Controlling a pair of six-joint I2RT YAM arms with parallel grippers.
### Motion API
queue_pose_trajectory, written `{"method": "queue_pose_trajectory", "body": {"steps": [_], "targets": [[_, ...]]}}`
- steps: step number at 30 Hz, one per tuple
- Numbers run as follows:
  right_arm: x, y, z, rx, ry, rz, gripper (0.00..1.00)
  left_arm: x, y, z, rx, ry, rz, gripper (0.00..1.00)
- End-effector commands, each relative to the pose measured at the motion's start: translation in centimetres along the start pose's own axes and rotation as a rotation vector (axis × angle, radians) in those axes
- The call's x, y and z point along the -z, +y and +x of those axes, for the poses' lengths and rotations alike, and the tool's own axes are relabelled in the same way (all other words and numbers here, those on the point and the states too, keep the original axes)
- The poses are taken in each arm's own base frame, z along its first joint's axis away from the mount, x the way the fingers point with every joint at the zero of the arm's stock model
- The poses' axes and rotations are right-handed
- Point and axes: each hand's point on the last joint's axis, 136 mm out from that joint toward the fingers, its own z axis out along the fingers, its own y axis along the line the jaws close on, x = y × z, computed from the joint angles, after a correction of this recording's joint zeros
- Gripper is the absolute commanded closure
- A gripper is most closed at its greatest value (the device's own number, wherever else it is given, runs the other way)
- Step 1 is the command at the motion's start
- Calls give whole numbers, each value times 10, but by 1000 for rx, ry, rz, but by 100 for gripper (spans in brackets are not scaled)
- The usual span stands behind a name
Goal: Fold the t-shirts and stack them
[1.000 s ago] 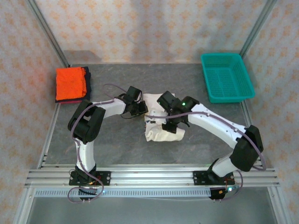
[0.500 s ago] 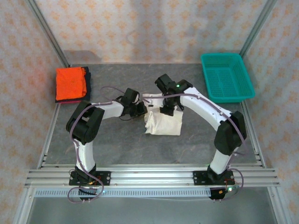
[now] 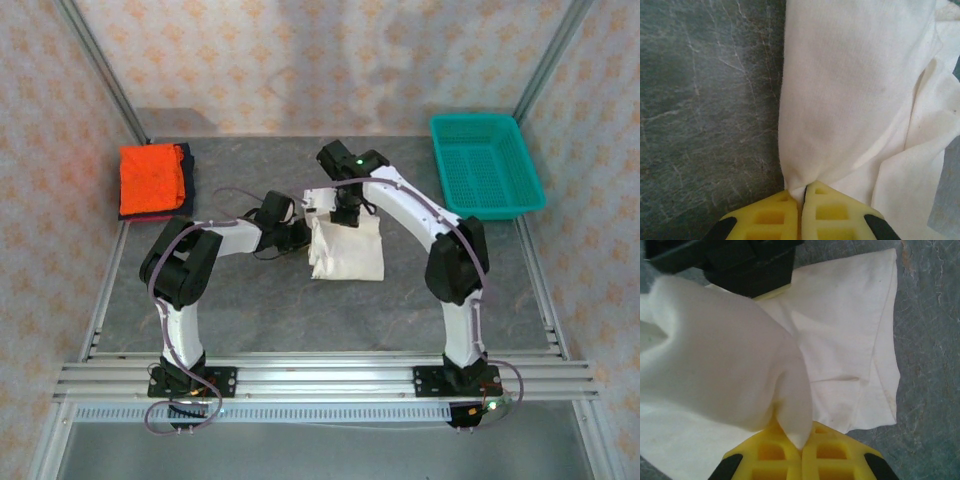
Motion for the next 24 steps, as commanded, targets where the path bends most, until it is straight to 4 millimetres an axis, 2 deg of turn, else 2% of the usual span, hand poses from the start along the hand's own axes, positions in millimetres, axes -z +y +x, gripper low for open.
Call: {"method": "queue_pose_trajectory", "body": {"steps": [1,14,24], "targets": [[-1,-15,5,25,38,15,100,-4,60,44,89,130,-182,97],[-27,-48,1,24,99,44,100,-3,69,47,103,134,-200,99],[-51,-67,-12,-4,66,101,100,-3,71,47,104,132,-201,99]]}}
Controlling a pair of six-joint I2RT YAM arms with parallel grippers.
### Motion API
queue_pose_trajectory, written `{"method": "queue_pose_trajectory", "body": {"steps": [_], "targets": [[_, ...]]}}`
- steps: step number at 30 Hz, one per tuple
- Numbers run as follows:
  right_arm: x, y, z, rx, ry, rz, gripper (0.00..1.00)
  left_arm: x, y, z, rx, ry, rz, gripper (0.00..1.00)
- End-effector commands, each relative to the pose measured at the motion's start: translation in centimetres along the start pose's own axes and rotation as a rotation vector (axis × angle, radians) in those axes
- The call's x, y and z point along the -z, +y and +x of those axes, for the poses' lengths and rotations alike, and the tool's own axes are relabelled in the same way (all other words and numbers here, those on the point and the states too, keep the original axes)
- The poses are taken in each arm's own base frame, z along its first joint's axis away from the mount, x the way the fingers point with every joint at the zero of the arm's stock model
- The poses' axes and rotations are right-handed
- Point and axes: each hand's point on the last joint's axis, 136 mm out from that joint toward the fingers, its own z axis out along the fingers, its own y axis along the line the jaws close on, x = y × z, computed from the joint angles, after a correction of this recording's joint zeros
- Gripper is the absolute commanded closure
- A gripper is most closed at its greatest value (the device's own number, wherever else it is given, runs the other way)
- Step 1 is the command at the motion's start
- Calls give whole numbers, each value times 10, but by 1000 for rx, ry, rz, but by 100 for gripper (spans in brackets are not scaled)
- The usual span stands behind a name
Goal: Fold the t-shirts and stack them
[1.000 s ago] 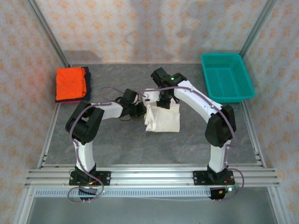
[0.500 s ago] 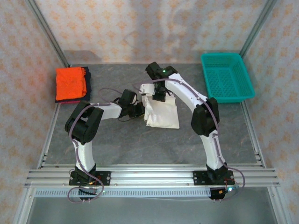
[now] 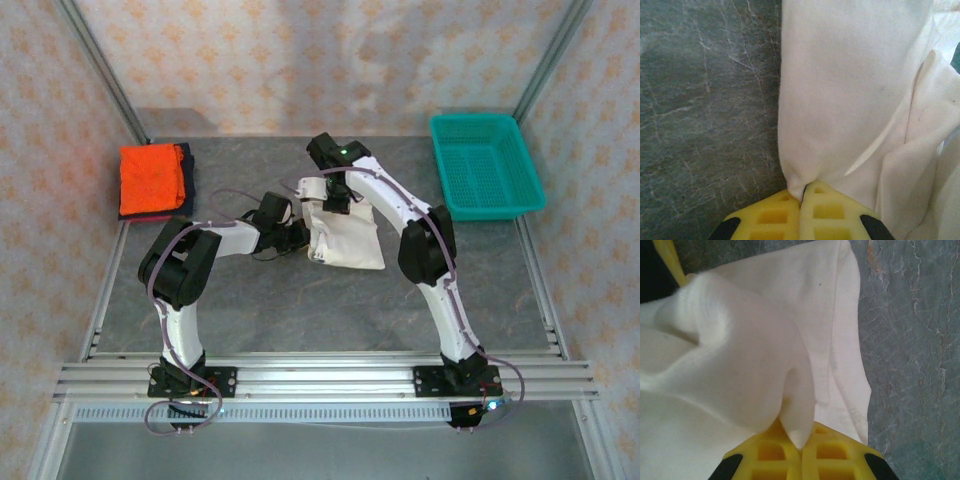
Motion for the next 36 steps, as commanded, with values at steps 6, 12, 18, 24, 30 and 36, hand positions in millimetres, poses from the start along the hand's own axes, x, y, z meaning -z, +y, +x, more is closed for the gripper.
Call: {"method": "queue_pose_trajectory", "body": {"steps": [6,12,18,24,30,36], "targets": [[-17,-27,-15,-29,-52,95,100,-5,69,47,97,133,-214,99],[-36,-33,-19,-34,-52,110,100,-4,70,47,98,132,-216,99],[-53,-37,-19,-47,-43,136,98,-3,71,47,100,132,-217,99],[-64,-33,-26,-83,-85,120,79,-1,70,47,99,126,-218,98],[-48,-37,-27,-109,-109,140,28,7,71,46,103,113,-232,95],[-15,-46,-30,-175,-180,199,15,17,60,40,119,84,-210,83]]}}
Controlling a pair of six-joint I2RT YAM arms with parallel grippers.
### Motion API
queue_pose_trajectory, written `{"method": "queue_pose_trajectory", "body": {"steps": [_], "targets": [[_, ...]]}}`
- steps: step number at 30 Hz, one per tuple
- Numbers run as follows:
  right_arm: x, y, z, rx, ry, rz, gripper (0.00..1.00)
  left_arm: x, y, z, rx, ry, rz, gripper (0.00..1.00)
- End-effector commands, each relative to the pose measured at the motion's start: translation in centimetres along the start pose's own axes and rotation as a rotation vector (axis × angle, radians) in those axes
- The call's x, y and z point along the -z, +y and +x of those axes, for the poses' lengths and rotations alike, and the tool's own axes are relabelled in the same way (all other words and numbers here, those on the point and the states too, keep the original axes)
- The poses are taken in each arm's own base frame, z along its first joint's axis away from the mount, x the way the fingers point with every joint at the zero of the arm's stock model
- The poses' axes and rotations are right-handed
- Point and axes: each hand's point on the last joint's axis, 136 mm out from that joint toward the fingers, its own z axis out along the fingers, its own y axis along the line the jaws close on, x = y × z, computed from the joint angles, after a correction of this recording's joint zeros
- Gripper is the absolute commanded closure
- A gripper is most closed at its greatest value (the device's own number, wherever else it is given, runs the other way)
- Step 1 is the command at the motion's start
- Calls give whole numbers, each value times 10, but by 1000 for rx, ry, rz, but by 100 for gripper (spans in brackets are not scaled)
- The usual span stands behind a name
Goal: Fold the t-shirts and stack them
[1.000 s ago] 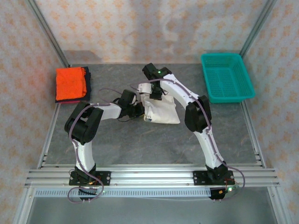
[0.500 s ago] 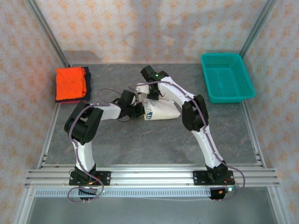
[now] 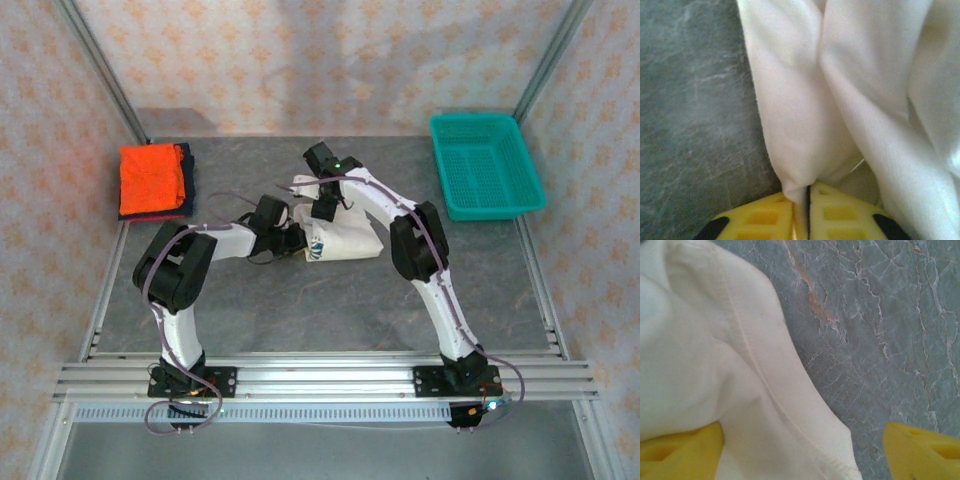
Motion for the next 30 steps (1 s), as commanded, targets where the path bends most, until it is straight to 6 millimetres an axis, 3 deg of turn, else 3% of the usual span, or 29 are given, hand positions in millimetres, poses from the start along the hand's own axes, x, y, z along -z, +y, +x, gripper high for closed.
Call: {"method": "queue_pose_trajectory", "body": {"steps": [1,6,11,14,22,27,30], "targets": [[47,-21,-13,-80,-97,69,15,6,51,31,95,76,-186,82],[76,-28,-18,-193,-208,102,13,19,47,26,114,37,-194,75],[95,-30,-15,-280,-293,119,12,31,39,22,115,13,-185,54],[104,-35,-10,-357,-336,139,12,40,37,19,117,-14,-195,50],[145,-60,14,-833,-517,212,16,78,31,8,86,-115,-228,43],[147,-35,26,-1126,-549,80,24,103,16,-2,78,-202,-208,28],[148,-1,23,-1229,-596,-95,32,113,-10,-11,61,-247,-154,20]]}}
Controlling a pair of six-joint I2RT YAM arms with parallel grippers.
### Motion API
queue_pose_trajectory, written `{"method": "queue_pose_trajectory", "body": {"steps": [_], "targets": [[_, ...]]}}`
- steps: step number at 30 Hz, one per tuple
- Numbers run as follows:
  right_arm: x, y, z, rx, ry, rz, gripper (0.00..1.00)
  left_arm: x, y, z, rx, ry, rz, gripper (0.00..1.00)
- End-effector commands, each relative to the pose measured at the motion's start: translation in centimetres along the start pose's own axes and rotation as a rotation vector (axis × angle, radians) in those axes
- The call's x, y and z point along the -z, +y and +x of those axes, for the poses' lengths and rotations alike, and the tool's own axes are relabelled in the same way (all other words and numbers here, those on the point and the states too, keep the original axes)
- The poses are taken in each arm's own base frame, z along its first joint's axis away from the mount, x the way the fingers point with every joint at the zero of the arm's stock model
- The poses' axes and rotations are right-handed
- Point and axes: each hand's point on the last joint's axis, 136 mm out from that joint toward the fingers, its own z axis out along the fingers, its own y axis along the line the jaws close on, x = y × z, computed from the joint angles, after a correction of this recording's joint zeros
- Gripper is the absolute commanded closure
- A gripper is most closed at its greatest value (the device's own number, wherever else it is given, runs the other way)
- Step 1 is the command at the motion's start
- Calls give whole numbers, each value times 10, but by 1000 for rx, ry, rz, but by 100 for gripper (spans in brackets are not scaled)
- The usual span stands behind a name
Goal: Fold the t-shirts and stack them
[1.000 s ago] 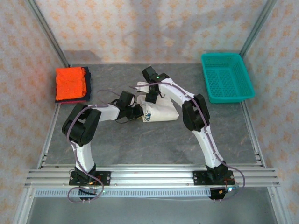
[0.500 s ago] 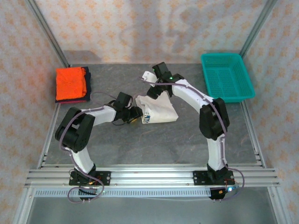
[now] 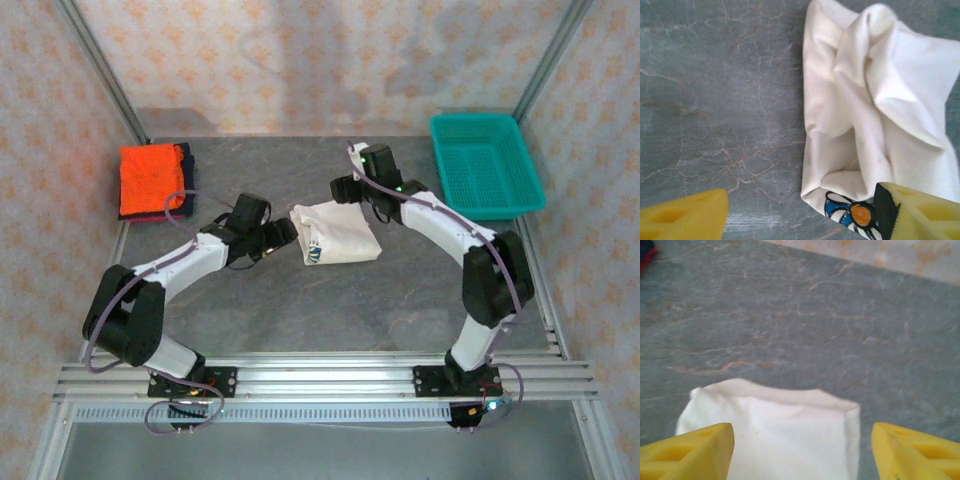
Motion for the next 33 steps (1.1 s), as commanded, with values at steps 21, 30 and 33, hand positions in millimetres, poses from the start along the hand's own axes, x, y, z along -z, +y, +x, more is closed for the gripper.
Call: {"method": "queue_pose_trajectory", "body": {"steps": [21,30,33], "targets": [[-13,98,121,-511,193,-353,65,-95,-78,-46,-29,63,-20,77],[-33,85,210,-561,405,-236,73,-130,-31,-20,16,116,-107,81],[-30,87,222,-550,458,-239,73,-135,-24,-16,23,126,-116,81]]}}
